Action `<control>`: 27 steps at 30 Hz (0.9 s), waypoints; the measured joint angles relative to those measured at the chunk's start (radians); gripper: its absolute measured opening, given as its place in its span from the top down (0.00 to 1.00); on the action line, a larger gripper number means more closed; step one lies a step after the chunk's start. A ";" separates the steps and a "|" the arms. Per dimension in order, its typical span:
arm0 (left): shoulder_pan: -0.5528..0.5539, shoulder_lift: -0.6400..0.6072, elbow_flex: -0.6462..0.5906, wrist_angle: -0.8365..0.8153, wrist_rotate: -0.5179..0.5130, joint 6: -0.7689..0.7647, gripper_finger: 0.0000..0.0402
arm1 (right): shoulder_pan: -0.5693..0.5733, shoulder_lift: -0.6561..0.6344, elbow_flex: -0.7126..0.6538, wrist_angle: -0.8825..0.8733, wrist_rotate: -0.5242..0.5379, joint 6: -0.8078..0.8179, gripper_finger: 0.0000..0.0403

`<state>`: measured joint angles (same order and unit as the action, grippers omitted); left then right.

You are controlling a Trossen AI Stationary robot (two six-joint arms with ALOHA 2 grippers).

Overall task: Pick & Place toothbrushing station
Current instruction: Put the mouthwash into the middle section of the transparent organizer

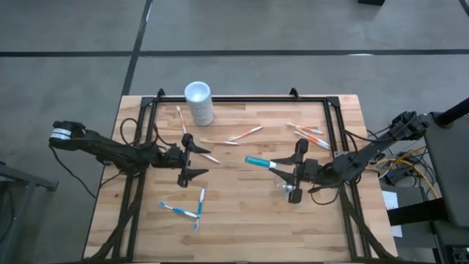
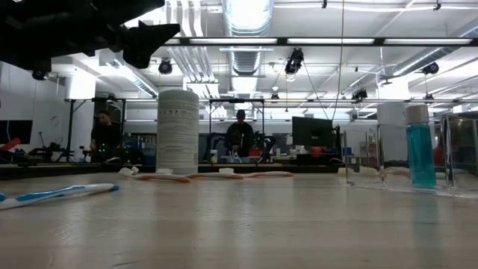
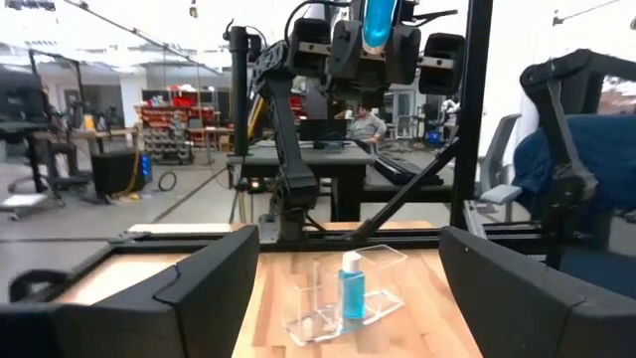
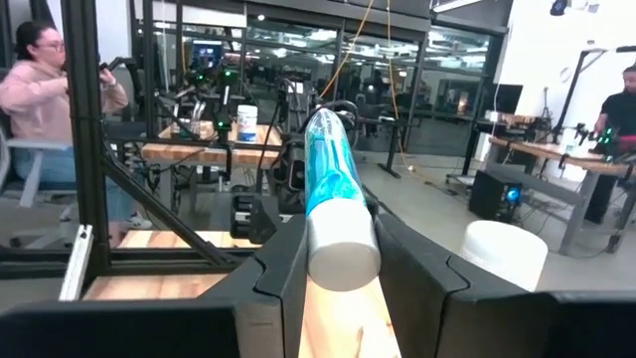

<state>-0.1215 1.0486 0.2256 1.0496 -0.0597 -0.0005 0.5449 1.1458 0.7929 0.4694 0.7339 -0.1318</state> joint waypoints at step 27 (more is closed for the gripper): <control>0.000 0.000 -0.002 -0.021 0.002 0.001 0.21 | 0.000 -0.004 0.449 -1.000 -0.193 0.565 0.75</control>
<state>-0.1215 1.0485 0.2237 1.0285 -0.0574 0.0001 0.5451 1.1416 1.2418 -0.5303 0.5412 0.4334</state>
